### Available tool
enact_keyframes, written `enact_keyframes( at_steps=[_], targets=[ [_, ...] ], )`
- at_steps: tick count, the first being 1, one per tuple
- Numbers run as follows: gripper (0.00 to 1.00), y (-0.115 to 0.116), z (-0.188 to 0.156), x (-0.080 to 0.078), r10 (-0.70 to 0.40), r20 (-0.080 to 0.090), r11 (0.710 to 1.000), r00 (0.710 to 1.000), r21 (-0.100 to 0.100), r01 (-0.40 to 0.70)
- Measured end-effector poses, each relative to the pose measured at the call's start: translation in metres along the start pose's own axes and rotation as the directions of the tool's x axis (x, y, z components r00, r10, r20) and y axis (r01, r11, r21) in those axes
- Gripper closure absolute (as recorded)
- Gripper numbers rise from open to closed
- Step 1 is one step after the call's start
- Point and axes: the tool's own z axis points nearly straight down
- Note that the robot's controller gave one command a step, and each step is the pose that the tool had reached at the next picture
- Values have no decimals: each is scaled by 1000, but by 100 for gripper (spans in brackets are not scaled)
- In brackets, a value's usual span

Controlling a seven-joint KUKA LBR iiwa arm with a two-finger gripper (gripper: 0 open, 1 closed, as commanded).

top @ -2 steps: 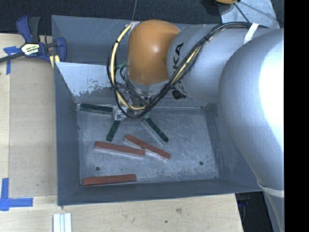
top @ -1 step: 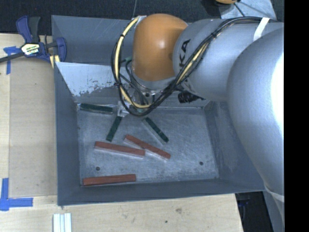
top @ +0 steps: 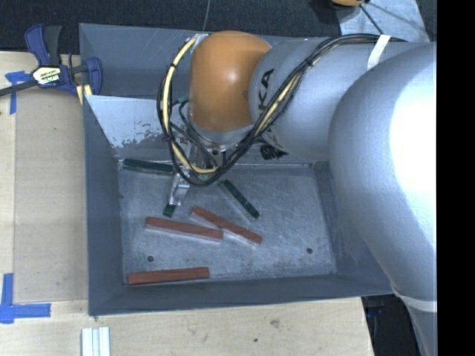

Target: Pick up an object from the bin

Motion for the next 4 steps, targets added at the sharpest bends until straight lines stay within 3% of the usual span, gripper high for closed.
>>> enact_keyframes(
  at_steps=[1,2,3,4],
  targets=[
    [0,0,-1,-1,1,2,1000,1000,0,-1],
    [100,-35,56,5,143,34,990,989,-18,-142],
    [100,-35,56,6,143,34,990,989,-18,-142],
    [100,-29,29,12,135,3,991,991,-2,-135]
  ],
)
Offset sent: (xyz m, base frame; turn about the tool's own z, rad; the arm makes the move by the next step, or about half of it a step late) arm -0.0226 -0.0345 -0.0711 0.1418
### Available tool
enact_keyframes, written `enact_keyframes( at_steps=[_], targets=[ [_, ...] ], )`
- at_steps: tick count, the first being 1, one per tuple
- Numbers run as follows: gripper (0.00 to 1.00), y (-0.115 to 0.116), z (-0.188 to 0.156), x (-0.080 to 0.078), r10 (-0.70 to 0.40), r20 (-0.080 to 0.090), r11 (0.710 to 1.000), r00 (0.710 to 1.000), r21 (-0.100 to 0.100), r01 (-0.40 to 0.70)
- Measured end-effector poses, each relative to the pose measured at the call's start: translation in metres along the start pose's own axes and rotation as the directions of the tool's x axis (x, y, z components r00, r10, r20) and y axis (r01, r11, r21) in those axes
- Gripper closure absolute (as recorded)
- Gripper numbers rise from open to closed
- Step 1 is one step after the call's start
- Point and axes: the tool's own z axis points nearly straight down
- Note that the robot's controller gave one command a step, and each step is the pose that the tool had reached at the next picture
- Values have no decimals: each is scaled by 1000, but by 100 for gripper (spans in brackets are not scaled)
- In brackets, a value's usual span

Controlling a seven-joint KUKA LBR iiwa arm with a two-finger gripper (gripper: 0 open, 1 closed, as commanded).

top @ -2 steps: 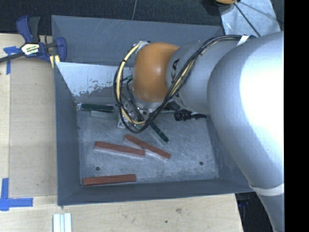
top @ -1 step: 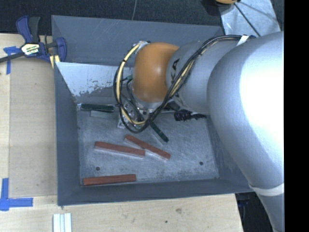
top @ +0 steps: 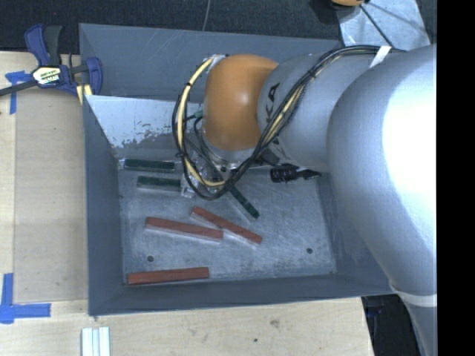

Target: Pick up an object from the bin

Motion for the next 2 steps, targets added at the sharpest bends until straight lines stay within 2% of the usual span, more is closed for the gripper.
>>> enact_keyframes(
  at_steps=[1,2],
  targets=[
    [100,-7,-18,-9,-4,4,1000,1000,-3,4],
    [100,-6,-56,-13,5,-7,1000,1000,4,-5]
  ],
)
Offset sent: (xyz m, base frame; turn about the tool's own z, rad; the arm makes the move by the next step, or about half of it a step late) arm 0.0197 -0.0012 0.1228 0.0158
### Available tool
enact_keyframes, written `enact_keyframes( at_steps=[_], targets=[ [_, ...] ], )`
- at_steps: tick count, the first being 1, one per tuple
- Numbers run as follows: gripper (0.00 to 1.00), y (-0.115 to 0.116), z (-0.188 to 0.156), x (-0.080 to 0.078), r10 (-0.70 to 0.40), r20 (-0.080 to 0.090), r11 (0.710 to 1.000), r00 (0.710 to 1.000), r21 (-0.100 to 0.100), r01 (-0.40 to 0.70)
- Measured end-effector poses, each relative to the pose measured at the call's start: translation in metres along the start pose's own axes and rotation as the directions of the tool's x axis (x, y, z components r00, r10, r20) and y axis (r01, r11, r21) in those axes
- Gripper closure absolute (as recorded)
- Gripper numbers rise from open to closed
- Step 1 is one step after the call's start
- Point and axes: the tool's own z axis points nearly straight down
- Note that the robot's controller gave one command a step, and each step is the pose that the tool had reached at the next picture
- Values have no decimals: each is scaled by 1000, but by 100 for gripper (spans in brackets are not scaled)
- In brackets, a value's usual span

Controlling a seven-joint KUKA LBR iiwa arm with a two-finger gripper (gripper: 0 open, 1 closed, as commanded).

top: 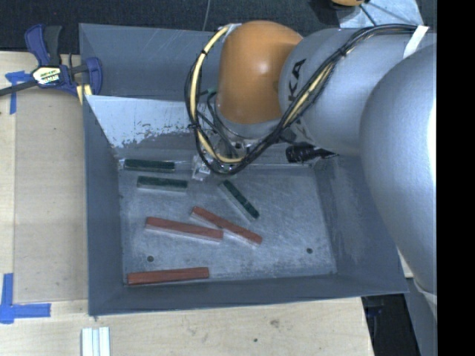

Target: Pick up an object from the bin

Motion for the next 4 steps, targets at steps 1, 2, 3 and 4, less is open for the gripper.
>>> enact_keyframes(
  at_steps=[1,2,3,4],
  targets=[
    [0,2,-75,15,41,7,999,999,-4,-41],
    [0,2,-75,15,41,7,999,999,-4,-40],
    [0,4,-26,14,40,13,999,999,-7,-40],
    [100,19,91,23,228,13,974,974,-11,-227]
  ],
)
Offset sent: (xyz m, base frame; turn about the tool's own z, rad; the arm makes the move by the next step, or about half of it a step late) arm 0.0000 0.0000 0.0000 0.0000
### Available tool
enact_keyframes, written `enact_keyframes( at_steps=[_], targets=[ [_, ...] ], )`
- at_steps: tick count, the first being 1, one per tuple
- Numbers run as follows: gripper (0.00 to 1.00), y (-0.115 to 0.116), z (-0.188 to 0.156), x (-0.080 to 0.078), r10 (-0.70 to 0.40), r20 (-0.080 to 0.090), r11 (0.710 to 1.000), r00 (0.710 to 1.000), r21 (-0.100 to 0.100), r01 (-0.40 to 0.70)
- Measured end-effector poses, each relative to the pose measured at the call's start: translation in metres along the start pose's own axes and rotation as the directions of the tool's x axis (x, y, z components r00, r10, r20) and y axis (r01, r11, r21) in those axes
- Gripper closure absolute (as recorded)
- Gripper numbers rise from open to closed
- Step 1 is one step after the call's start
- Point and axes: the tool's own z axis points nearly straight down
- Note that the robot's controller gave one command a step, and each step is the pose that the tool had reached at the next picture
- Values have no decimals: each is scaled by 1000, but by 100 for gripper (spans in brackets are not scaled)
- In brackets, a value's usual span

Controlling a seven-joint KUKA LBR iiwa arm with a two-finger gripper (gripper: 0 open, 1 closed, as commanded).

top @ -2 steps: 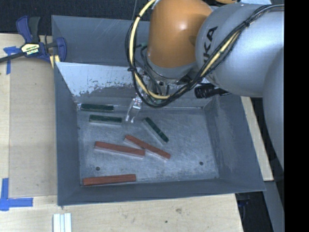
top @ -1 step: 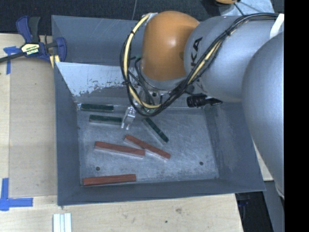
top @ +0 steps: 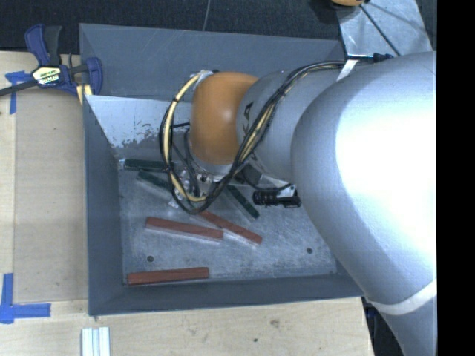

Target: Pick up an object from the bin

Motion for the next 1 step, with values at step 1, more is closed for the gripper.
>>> enact_keyframes(
  at_steps=[1],
  targets=[
    [100,0,0,0,0,0,1000,1000,0,0]
  ],
)
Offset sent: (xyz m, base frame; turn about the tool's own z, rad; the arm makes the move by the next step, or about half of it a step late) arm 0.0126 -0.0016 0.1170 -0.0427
